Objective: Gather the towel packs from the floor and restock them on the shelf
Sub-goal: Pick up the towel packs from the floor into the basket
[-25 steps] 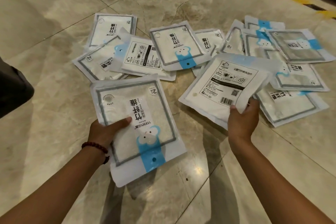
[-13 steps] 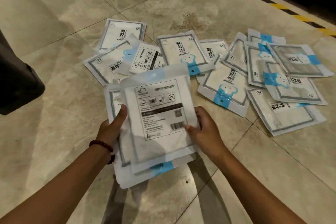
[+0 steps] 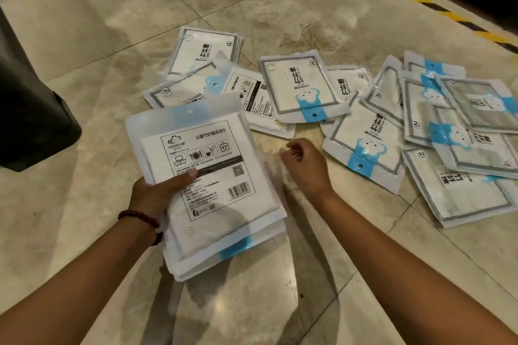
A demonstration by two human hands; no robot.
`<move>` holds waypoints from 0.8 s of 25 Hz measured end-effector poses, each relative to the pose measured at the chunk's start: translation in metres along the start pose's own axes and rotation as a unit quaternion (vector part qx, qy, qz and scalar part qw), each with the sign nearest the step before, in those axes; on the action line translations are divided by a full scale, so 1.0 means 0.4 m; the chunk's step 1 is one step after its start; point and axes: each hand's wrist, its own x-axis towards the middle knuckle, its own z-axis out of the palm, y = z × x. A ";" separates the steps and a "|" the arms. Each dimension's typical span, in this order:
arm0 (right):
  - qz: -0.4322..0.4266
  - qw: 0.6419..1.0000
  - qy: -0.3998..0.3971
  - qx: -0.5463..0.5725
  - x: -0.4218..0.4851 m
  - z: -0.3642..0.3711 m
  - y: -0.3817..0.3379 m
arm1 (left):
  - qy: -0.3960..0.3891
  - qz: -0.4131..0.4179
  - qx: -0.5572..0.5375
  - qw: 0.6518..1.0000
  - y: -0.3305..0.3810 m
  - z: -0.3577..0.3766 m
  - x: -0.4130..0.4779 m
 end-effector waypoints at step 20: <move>-0.122 0.877 0.031 -0.465 0.267 0.062 0.049 | 0.004 0.007 -0.011 1.000 0.012 -0.001 0.110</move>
